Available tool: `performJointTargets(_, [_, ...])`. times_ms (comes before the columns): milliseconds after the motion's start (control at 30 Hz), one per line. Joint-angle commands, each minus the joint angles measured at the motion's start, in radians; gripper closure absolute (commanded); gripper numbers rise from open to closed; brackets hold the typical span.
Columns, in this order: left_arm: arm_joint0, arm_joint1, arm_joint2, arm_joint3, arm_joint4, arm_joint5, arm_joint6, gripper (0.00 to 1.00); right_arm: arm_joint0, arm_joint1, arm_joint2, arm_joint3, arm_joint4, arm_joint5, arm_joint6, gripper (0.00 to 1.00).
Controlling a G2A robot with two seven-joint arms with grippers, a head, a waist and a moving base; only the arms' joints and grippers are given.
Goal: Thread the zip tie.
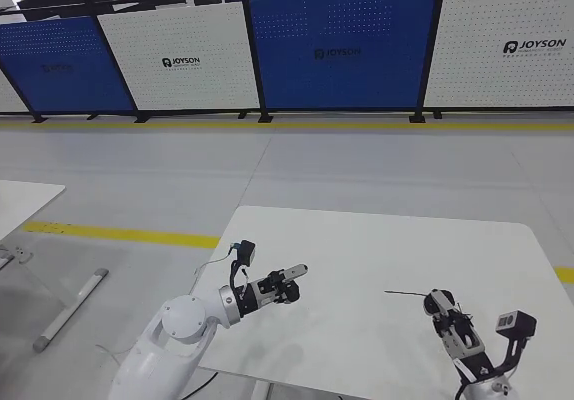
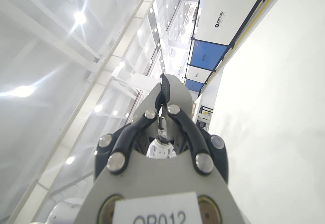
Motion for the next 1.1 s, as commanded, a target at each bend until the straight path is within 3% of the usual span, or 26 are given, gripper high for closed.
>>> performJointTargets(0, [0.000,0.000,0.000,0.000,0.000,0.000,0.000,0.00,0.000,-0.002,-0.001,-0.003,-0.003,0.000,-0.015,1.00])
performJointTargets(233, [0.000,0.000,0.001,-0.001,-0.005,0.000,0.004,0.00,0.000,-0.002,-0.001,-0.003,-0.003,0.000,-0.015,1.00])
performJointTargets(400, [-0.020,-0.006,0.045,-0.014,-0.108,0.017,-0.011,0.00,0.000,-0.002,-0.001,-0.003,-0.003,0.000,-0.015,1.00])
performJointTargets(567, [-0.065,-0.013,0.124,0.007,-0.105,0.073,0.007,0.00,0.000,-0.002,-0.001,-0.003,-0.003,0.000,-0.015,1.00])
performJointTargets(833, [-0.065,-0.013,0.124,0.007,-0.105,0.073,0.007,0.00,0.004,-0.004,-0.005,-0.008,-0.003,0.000,-0.018,1.00])
performJointTargets(1067, [-0.065,-0.013,0.124,0.007,-0.105,0.073,0.007,0.00,0.087,-0.039,-0.149,0.047,-0.113,0.000,-0.138,1.00])
